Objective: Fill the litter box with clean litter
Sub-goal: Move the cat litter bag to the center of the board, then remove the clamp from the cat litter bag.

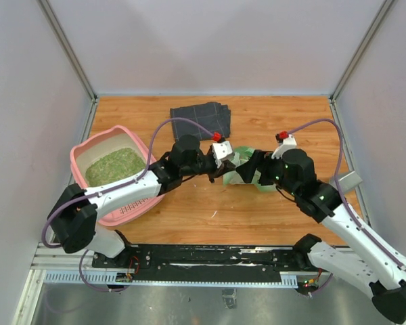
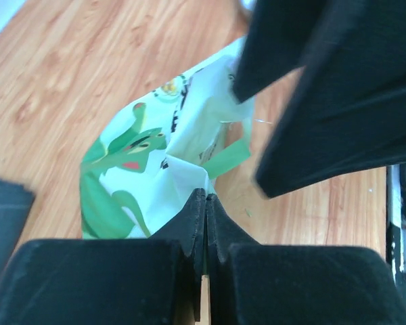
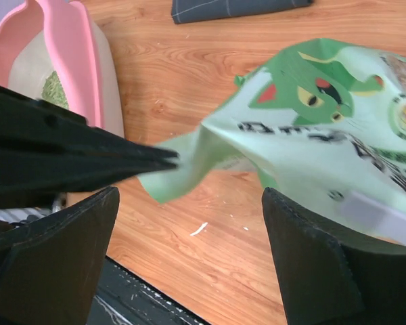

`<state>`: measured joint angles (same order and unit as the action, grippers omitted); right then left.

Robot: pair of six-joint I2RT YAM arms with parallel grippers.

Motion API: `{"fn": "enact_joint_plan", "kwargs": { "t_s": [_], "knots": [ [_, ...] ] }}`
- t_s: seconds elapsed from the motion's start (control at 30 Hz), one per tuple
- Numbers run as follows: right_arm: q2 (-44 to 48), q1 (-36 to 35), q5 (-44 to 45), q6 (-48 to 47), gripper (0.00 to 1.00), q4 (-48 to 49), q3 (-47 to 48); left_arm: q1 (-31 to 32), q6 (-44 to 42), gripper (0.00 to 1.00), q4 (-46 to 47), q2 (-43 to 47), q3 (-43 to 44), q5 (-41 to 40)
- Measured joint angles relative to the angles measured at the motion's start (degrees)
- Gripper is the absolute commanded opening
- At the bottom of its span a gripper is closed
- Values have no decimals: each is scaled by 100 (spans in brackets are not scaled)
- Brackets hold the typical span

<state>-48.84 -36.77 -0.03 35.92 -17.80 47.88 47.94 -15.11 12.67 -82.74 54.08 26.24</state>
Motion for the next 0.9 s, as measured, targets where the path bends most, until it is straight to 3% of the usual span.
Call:
{"fn": "enact_joint_plan", "kwargs": {
  "t_s": [0.3, 0.57, 0.7, 0.9],
  "knots": [
    [778, -2, 678, 157, 99, -70, -411, -26, 1473, 0, -833, 420, 251, -1628],
    [1836, 0, 1060, 861, 100, 216, -1220, -369, 2817, 0, -1309, 1056, 149, -2188],
    [1580, -2, 1176, 120, 97, 466, -1233, -470, 3060, 0, -1585, 1296, 138, -2251],
    [479, 0, 929, -2332, 95, 190, -155, -833, 3410, 0, -1757, 1425, 138, -1851]
  ]
}}
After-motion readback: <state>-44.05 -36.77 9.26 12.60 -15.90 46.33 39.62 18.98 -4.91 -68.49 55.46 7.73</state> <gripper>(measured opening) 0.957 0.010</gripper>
